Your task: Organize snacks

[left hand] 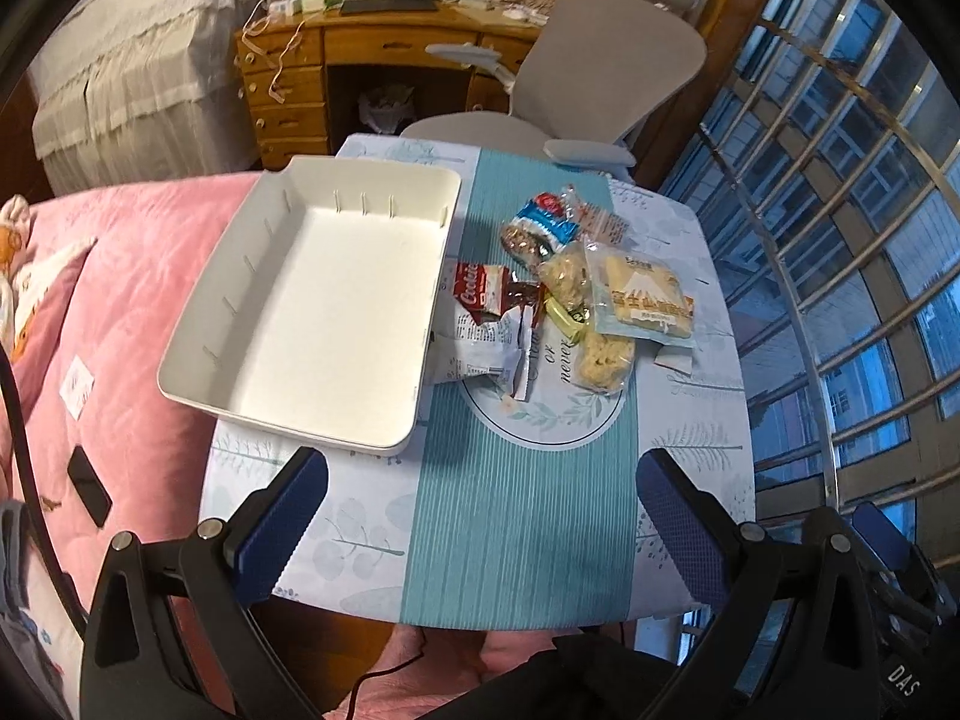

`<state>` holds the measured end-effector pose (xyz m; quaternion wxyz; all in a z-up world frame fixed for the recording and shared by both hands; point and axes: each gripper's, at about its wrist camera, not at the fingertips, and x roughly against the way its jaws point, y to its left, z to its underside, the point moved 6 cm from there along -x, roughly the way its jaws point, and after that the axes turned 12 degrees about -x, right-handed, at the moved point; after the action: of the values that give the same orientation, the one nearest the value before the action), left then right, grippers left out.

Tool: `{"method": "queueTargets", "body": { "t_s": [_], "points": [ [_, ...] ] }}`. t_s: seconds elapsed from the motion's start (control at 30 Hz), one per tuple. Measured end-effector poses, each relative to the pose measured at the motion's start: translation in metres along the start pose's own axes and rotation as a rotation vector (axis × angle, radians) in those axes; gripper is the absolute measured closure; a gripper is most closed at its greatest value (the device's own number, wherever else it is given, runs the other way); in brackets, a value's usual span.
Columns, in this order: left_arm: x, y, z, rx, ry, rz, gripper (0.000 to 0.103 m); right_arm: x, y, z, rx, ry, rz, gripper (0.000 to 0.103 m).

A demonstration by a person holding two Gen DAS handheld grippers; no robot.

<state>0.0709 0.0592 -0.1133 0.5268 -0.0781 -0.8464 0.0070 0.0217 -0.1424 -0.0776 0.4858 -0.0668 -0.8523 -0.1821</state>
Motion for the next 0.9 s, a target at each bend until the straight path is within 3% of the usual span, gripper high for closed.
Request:
{"method": "queueTargets", "body": {
  "t_s": [0.37, 0.9],
  "points": [
    [-0.050, -0.017, -0.025, 0.163, 0.114, -0.074, 0.001, -0.045, -0.018, -0.050, 0.112, 0.079, -0.048, 0.007],
    [-0.153, -0.020, -0.048, 0.619, 0.239, -0.213, 0.001, -0.157, -0.037, -0.138, 0.504, 0.132, -0.113, 0.007]
  ]
}}
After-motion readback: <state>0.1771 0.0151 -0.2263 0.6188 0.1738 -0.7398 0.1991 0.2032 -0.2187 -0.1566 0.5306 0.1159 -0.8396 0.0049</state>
